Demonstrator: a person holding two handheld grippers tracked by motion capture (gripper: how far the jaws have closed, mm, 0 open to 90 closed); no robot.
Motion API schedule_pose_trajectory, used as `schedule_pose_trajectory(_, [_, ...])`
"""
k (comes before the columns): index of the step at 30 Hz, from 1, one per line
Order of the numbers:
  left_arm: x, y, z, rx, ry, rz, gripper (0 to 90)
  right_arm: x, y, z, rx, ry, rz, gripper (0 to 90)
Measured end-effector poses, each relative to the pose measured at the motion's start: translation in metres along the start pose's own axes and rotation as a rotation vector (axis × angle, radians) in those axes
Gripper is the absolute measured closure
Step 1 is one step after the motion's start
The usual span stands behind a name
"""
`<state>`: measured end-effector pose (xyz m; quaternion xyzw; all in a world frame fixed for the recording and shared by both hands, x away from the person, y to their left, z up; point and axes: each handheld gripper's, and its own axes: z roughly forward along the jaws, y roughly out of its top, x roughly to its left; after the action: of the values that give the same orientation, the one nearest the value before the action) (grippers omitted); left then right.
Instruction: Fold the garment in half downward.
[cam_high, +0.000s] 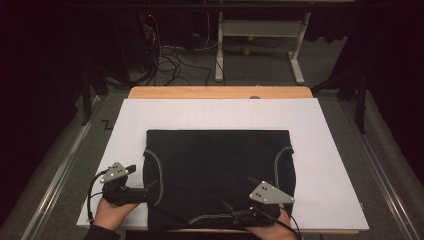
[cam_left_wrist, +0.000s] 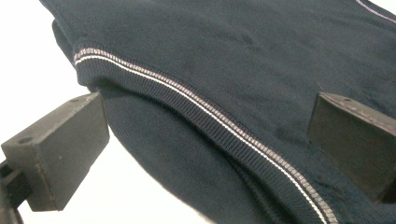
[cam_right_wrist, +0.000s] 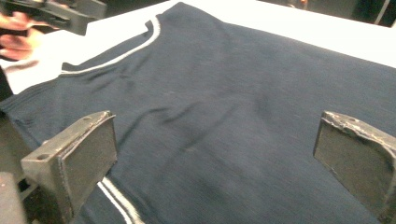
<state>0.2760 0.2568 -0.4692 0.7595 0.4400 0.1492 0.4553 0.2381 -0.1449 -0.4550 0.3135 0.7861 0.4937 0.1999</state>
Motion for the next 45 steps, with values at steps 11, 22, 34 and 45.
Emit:
schedule_pose_trajectory(11, [0.010, 0.001, 0.006, 0.004, 0.005, -0.019, 0.0, 0.040, 0.014, 0.038, 0.013, 0.108, -0.050, 0.1])
schedule_pose_trajectory(22, [0.018, 0.004, 0.007, -0.018, -0.009, -0.047, 0.0, 0.075, 0.030, 0.068, 0.015, 0.175, -0.094, 0.1])
schedule_pose_trajectory(34, [0.030, 0.024, 0.020, -0.041, 0.016, -0.058, 0.0, 0.095, 0.041, 0.093, 0.036, 0.208, -0.103, 0.2])
schedule_pose_trajectory(45, [0.046, 0.064, 0.029, -0.059, 0.029, -0.043, 0.0, 0.103, 0.050, 0.097, 0.043, 0.239, -0.110, 0.2])
